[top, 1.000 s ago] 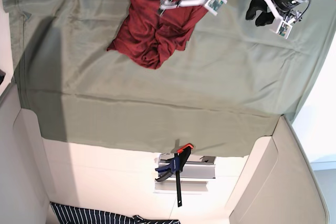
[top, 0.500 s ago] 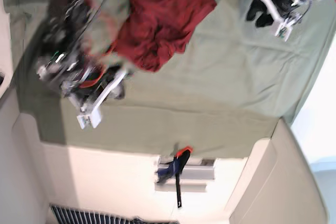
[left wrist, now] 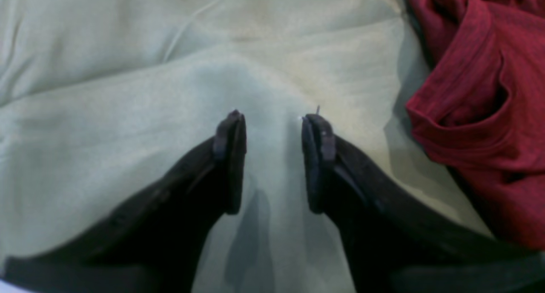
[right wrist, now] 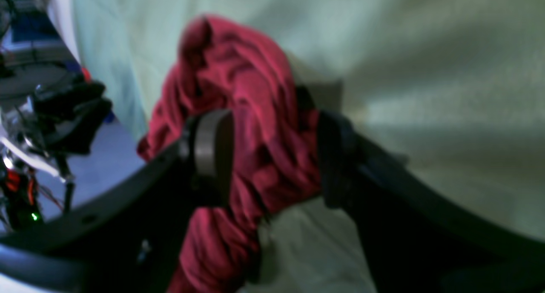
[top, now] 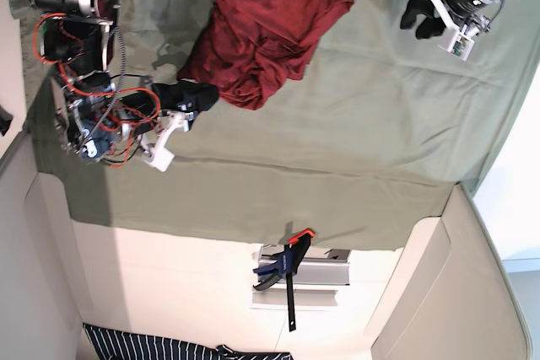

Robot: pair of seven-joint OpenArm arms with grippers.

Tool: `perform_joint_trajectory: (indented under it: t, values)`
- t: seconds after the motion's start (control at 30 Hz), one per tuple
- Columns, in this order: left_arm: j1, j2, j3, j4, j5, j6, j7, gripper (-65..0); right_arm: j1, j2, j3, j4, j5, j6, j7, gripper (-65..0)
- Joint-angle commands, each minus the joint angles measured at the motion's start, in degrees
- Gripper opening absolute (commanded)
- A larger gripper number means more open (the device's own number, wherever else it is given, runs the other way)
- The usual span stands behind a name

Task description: Fold the T-shirt properly

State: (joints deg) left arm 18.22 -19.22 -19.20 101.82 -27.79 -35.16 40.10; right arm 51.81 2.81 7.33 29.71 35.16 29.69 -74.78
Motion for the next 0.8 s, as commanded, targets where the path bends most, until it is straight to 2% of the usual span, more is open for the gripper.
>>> perform_joint_trajectory:
  t: [0.0, 0.2, 0.37, 0.63, 0.77]
  values:
    - [-0.4, -0.8, -0.3, 0.1, -0.7, -0.2, -1.3, -39.6, 2.8, 0.3, -1.4, 0.7, 1.5, 0.8, 0.3, -33.8]
    - [-0.4, -0.8, -0.3, -2.6, -1.0, -0.2, -1.3, -39.6, 2.4, -0.4, -7.8, 0.1, 1.5, 0.8, 0.3, -33.8]
    - [-0.5, -0.9, -0.3, -2.6, -1.6, -0.2, -1.3, -39.6, 1.4, -1.2, -9.5, -1.0, 1.0, 0.8, 0.4, -33.8]
    - [-0.4, -0.9, -0.3, -2.6, -1.7, -0.3, -1.3, -39.6, 1.3, 2.3, -9.5, -1.0, -2.2, 0.6, 1.6, -33.8]
    - [-0.4, -0.9, -0.3, -2.6, -2.9, -0.3, -1.3, -39.6, 0.8, 2.8, -9.5, -1.0, -2.2, 0.6, 3.3, -33.8]
